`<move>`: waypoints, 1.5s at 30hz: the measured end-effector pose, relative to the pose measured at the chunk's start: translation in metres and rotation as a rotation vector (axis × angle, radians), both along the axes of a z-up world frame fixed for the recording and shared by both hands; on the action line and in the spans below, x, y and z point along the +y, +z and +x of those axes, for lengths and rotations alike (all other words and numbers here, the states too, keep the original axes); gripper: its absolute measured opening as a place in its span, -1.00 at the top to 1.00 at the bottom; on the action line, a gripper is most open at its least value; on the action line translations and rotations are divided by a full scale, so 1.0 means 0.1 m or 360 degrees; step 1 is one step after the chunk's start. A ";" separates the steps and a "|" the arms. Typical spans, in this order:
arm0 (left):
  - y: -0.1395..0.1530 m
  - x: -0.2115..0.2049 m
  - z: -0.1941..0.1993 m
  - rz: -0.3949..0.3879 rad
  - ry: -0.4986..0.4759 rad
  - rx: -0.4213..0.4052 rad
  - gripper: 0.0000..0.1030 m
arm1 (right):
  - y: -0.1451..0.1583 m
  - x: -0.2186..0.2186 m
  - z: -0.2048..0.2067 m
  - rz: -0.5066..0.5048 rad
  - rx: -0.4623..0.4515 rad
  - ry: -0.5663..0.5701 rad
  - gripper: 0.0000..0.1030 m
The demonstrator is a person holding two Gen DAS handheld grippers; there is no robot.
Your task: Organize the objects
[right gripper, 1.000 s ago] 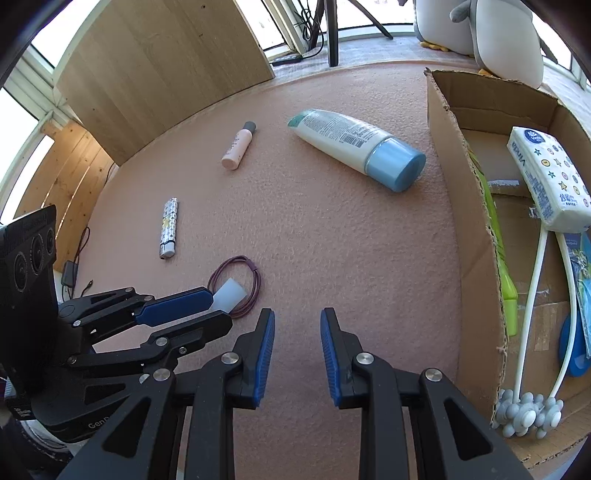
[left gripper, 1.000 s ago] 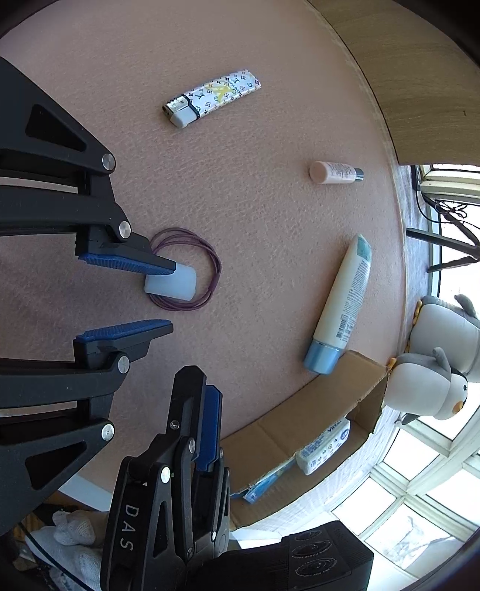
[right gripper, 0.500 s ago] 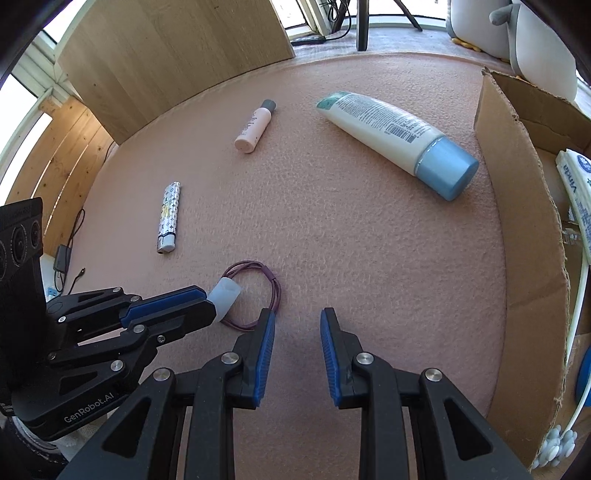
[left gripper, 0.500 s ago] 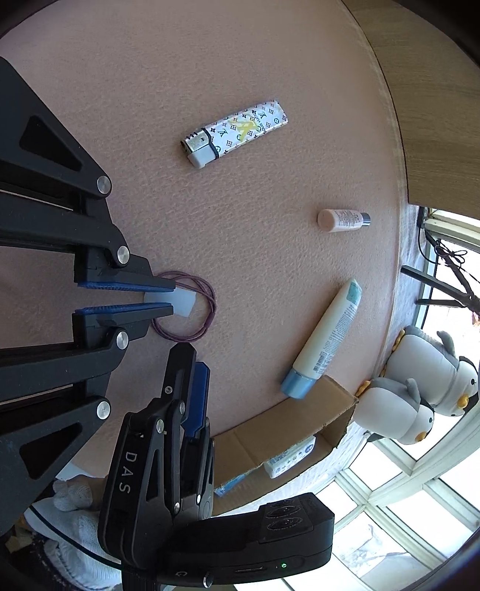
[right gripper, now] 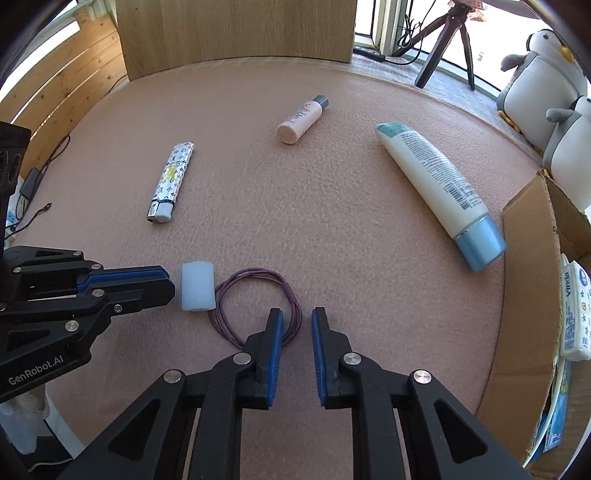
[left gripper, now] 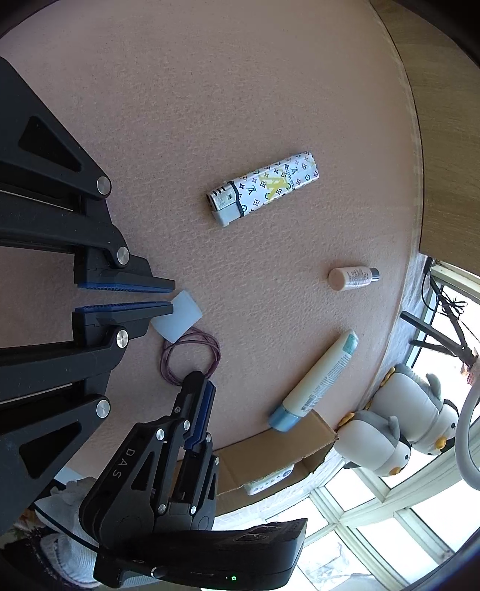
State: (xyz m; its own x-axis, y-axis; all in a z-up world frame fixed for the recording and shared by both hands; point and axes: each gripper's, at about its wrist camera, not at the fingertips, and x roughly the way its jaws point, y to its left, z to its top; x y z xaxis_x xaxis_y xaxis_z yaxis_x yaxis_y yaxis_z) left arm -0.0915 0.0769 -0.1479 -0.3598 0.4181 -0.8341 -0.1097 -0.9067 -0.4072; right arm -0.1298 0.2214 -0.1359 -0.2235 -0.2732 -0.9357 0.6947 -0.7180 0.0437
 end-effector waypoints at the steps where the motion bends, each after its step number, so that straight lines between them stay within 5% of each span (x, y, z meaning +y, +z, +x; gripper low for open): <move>1: 0.01 0.01 0.00 0.0005 -0.0007 0.0005 0.44 | 0.00 0.03 -0.02 -0.0010 -0.0005 -0.0018 0.90; 2: 0.03 0.04 0.00 0.0005 -0.0021 0.0017 0.14 | 0.00 0.06 -0.04 -0.0028 -0.0017 -0.0037 0.92; 3: 0.03 0.08 0.00 -0.0008 -0.0030 0.0027 0.05 | 0.00 0.09 -0.05 -0.0045 -0.0032 -0.0053 0.92; 6: 0.00 0.22 -0.03 -0.0080 -0.0058 0.0027 0.01 | 0.02 0.15 -0.06 -0.0066 -0.0037 -0.0086 0.93; 9: -0.01 0.35 -0.04 -0.0185 -0.0104 0.0077 0.12 | 0.05 0.23 -0.08 -0.0093 -0.0034 -0.0122 0.93; 11: -0.02 0.40 -0.06 -0.0243 -0.0117 0.0100 0.46 | 0.09 0.29 -0.09 -0.0115 -0.0031 -0.0148 0.93; 18: -0.01 0.37 -0.06 -0.0195 -0.0076 0.0096 0.81 | 0.28 0.59 -0.10 -0.0233 -0.0006 -0.0248 0.93; 32: 0.69 1.05 -0.07 -0.0011 -0.0202 0.0273 0.81 | 1.01 1.69 -0.07 -0.0512 0.0144 -0.0501 0.93; 45: 0.86 2.19 -0.06 0.0080 -0.0509 0.0306 0.81 | 1.00 2.54 -0.15 -0.0476 0.0205 -0.0732 0.93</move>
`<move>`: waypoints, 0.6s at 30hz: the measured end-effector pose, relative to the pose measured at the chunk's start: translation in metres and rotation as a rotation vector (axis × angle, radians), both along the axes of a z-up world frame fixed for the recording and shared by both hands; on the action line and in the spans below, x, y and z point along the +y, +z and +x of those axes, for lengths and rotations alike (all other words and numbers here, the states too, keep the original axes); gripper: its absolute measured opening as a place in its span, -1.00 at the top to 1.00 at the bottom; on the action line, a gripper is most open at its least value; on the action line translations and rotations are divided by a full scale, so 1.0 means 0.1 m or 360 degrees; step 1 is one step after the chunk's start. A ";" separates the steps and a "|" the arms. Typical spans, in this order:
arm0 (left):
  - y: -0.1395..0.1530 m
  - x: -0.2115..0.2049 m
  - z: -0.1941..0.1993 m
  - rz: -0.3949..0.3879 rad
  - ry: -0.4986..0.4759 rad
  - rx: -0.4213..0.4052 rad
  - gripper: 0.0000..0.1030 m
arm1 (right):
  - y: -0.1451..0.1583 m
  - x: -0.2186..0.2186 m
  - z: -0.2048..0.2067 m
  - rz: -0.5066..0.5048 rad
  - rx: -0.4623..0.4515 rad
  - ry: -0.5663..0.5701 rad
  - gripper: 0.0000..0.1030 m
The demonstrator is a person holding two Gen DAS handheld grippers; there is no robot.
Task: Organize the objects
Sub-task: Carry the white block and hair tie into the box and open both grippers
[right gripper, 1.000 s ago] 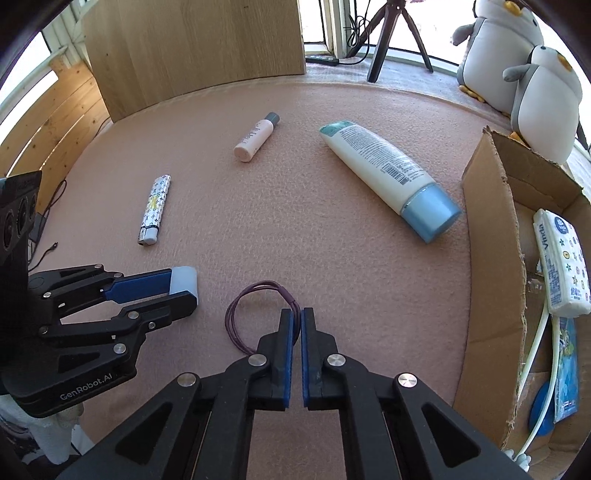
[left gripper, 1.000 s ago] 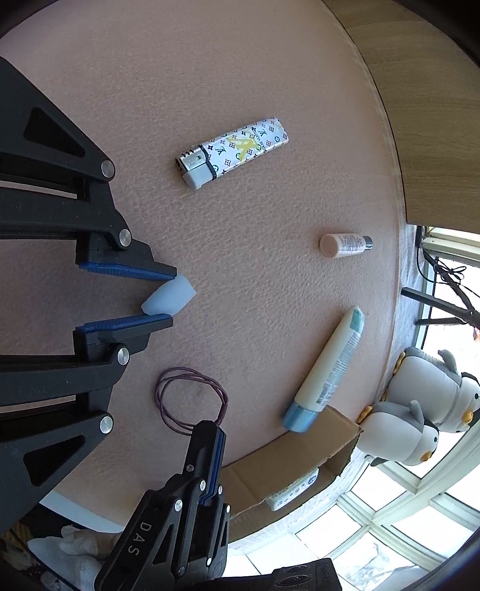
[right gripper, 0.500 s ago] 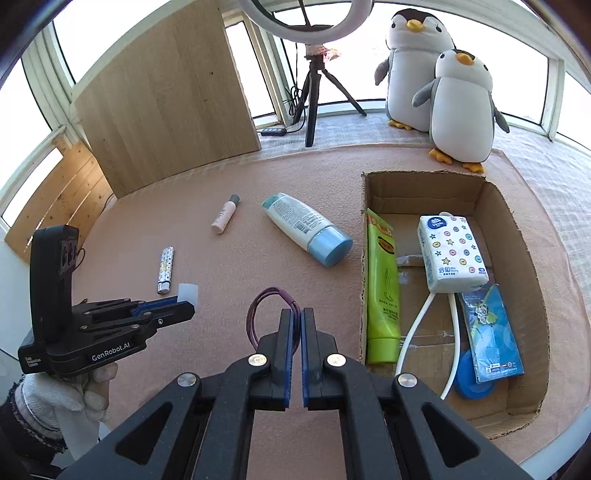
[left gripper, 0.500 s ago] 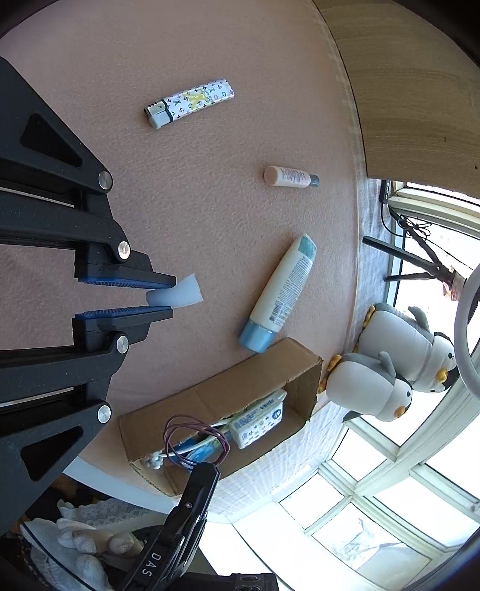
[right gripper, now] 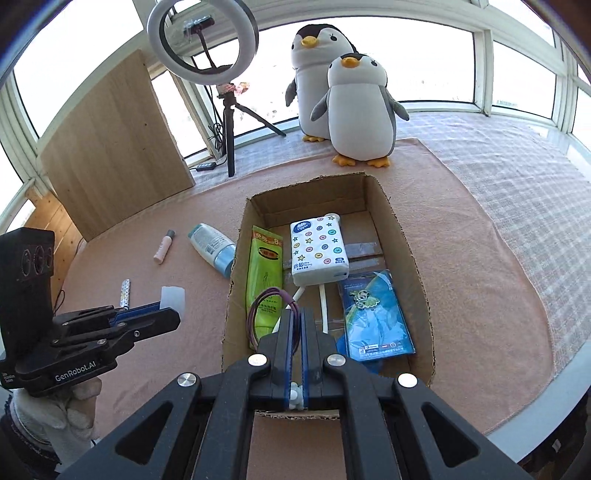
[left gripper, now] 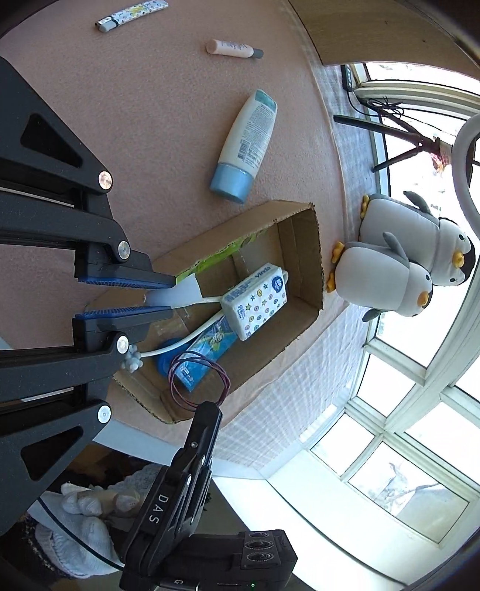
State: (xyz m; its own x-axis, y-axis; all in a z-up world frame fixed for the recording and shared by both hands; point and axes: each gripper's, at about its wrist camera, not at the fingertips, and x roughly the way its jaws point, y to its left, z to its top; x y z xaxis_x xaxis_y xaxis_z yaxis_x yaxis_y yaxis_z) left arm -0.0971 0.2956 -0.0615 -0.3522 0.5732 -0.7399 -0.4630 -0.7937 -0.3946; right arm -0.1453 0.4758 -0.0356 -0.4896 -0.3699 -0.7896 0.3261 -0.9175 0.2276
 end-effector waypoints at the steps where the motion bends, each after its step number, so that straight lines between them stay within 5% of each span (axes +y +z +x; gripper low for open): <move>1: 0.00 0.06 0.00 0.0008 -0.0015 -0.0002 0.79 | 0.00 0.04 0.00 0.0004 0.0000 -0.0009 0.93; 5: -0.02 0.21 -0.03 0.0028 -0.0042 -0.0031 0.57 | 0.00 0.19 -0.03 0.0019 0.0020 -0.0064 0.91; 9: -0.03 0.26 -0.02 0.0010 -0.0044 -0.0027 0.50 | 0.01 0.30 -0.05 -0.0014 0.0030 -0.0106 0.41; 18: -0.08 -0.06 0.01 -0.0010 0.0045 -0.0055 0.49 | -0.03 0.25 -0.08 -0.0097 0.0008 -0.0104 0.34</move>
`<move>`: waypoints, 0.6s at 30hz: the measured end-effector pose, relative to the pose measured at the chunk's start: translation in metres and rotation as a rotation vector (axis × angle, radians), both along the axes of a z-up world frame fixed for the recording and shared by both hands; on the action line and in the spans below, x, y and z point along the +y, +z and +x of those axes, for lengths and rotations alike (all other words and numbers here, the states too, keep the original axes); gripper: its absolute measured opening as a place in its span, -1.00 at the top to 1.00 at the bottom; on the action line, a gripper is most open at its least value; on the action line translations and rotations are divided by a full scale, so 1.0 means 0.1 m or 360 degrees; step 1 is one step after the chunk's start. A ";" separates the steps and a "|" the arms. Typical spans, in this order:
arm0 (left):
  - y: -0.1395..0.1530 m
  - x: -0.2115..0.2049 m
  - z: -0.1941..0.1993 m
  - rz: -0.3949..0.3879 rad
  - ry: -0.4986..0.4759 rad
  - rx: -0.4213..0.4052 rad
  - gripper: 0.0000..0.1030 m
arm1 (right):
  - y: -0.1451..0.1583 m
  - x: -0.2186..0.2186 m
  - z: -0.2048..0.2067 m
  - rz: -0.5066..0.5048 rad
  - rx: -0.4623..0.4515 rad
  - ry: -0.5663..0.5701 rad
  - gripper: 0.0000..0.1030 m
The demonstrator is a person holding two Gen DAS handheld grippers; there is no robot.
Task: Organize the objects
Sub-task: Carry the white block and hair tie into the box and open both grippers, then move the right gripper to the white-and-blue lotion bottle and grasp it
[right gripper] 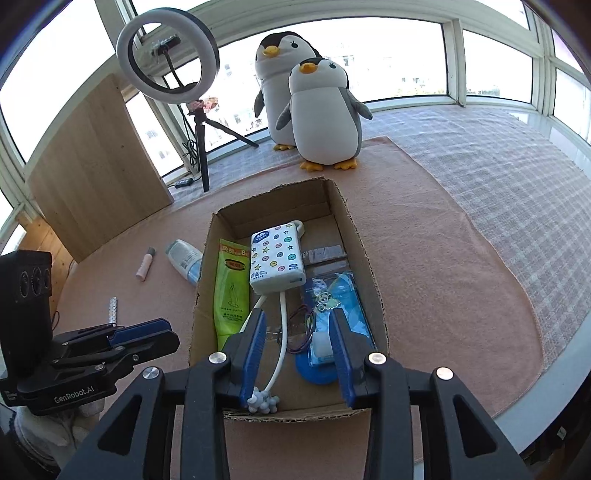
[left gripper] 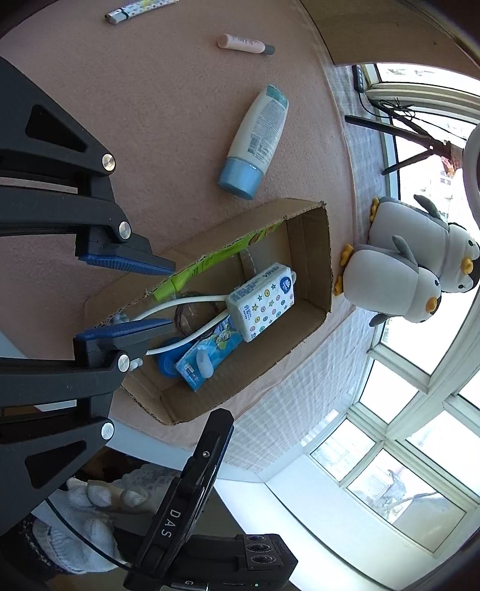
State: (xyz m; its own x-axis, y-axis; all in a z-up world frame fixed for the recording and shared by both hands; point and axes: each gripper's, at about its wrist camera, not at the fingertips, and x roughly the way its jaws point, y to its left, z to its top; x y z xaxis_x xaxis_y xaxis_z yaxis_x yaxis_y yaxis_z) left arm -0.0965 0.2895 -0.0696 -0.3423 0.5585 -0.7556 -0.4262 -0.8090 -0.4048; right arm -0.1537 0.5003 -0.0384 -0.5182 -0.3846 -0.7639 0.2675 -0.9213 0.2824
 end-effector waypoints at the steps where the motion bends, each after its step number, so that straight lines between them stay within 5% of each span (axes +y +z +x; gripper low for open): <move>1: -0.01 -0.06 0.01 -0.0007 0.0013 -0.0002 0.50 | 0.00 -0.02 0.00 -0.0013 0.0000 0.0003 0.34; 15: -0.14 -1.17 0.12 -0.0052 0.0347 -0.0066 0.49 | 0.02 -0.71 0.06 -0.0048 0.0066 0.0200 0.33; 18: -0.11 -1.39 0.16 -0.0051 0.0416 -0.0049 0.49 | 0.04 -0.94 0.02 -0.0089 0.0057 0.0292 0.10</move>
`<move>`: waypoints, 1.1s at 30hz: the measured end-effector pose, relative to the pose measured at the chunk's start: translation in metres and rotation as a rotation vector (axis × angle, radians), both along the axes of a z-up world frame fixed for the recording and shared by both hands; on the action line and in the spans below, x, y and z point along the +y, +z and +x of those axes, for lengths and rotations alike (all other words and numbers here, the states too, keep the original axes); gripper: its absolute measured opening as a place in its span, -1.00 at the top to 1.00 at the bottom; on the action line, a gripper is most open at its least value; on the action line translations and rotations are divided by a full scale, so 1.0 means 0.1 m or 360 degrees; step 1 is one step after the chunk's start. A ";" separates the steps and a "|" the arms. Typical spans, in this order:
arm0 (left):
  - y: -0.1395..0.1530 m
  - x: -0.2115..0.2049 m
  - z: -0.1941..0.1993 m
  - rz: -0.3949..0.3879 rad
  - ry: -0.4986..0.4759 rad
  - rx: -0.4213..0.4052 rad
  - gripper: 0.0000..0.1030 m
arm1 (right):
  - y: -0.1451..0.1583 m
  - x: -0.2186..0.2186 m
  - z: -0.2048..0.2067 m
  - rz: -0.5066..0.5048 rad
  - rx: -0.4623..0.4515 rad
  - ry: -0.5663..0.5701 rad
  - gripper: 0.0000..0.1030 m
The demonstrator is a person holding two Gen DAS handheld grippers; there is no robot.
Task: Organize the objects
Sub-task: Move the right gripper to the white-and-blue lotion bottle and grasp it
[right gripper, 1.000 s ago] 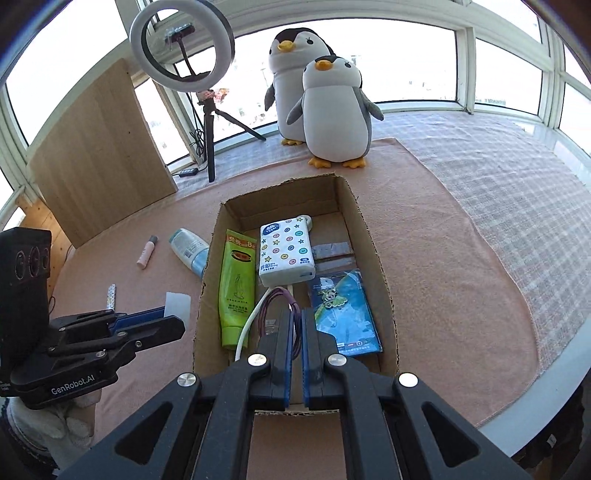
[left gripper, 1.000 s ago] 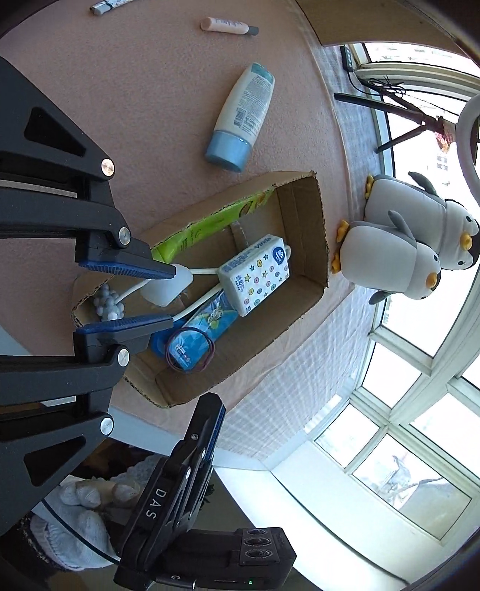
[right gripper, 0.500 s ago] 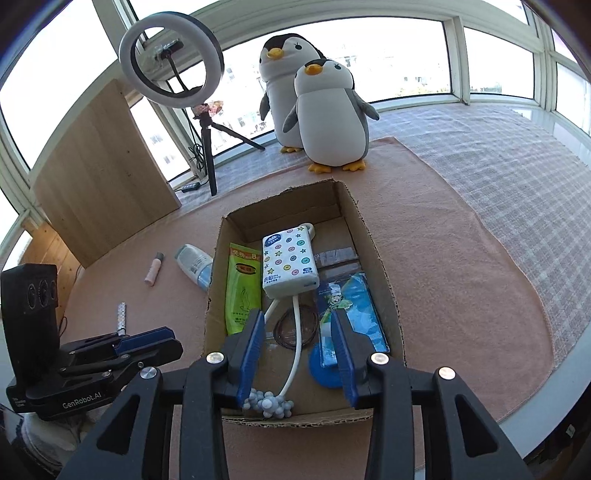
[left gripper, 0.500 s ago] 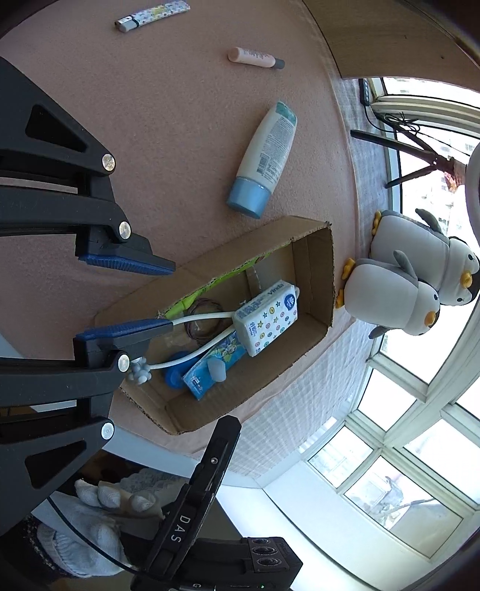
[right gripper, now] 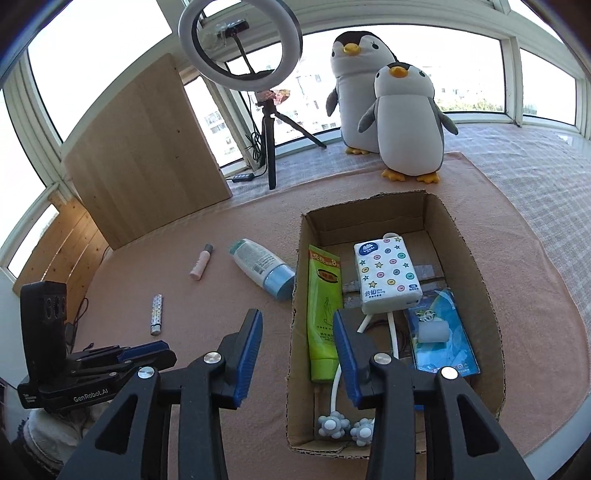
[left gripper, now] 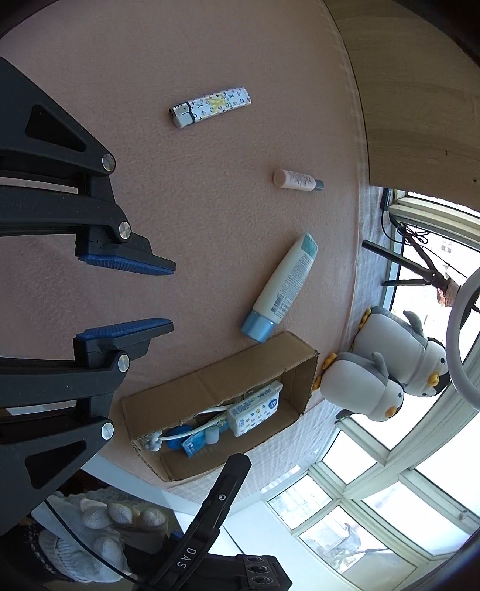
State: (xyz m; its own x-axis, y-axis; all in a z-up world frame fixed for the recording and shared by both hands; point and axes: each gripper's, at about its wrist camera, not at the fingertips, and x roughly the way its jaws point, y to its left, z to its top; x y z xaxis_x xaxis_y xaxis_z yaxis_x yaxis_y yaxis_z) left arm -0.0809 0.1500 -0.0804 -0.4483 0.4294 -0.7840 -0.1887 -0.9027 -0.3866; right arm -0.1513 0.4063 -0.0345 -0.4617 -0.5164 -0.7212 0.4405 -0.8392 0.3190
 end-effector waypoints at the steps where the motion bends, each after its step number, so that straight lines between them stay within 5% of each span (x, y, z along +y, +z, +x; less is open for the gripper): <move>1: 0.00 -0.07 0.01 0.0002 0.0023 0.0001 0.49 | 0.00 -0.09 -0.02 -0.0006 -0.0001 0.0034 -0.04; 9: 0.04 -0.57 0.15 0.0009 0.0157 0.0017 0.49 | 0.05 -0.97 -0.49 0.0010 -0.0013 0.0231 -0.17; 17: 0.05 -1.01 0.36 0.0041 0.0287 0.0024 0.49 | -0.46 -1.64 -1.12 0.0251 -0.0253 0.0212 -0.17; 24: 0.01 -1.23 0.47 0.0083 0.0353 0.0005 0.49 | -0.76 -1.72 -1.44 0.0293 -0.0429 0.0095 -0.17; 33: -0.01 -1.22 0.45 0.0079 0.0330 -0.0010 0.49 | -0.85 -1.77 -1.37 0.0302 -0.0540 0.0121 -0.17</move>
